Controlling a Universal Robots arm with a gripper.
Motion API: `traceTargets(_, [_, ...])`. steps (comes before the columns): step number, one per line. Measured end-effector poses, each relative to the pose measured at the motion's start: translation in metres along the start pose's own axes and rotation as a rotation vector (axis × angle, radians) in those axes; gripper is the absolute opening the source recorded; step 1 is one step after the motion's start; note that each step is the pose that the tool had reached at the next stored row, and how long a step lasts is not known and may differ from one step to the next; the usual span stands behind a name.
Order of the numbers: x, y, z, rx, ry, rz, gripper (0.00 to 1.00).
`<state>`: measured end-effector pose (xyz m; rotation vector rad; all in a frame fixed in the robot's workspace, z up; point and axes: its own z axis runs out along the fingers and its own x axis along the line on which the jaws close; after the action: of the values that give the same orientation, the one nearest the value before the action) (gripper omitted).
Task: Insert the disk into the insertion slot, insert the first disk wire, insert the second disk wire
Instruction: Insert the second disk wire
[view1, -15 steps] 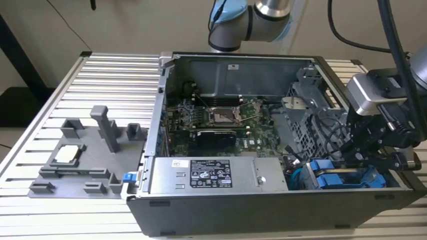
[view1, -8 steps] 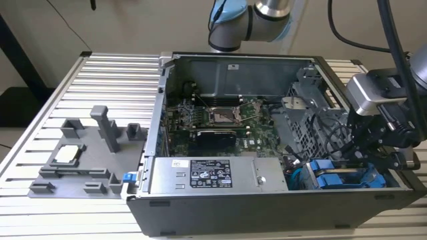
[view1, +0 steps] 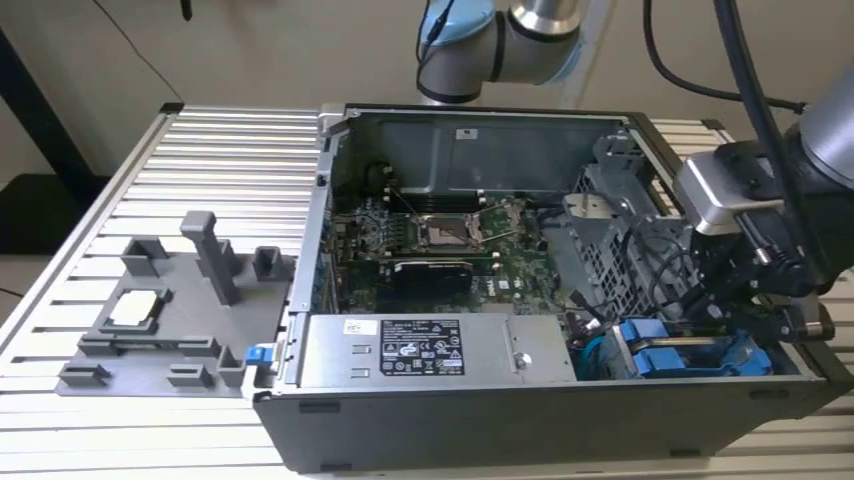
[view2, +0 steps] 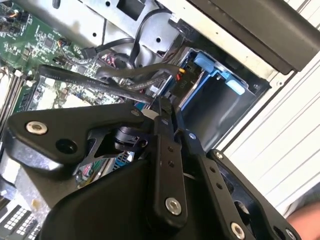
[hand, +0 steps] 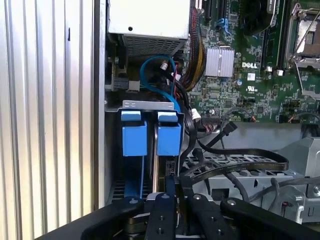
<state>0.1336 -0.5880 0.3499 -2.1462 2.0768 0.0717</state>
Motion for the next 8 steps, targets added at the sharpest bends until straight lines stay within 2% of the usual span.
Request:
traceTargets(6, [-0.0004,0.0036,0.0043,0.0313,0.0105,-0.005,0.16])
traceTargets(8, [-0.0009,0.0041,0.0056,0.045,0.0125,-0.007,0.16])
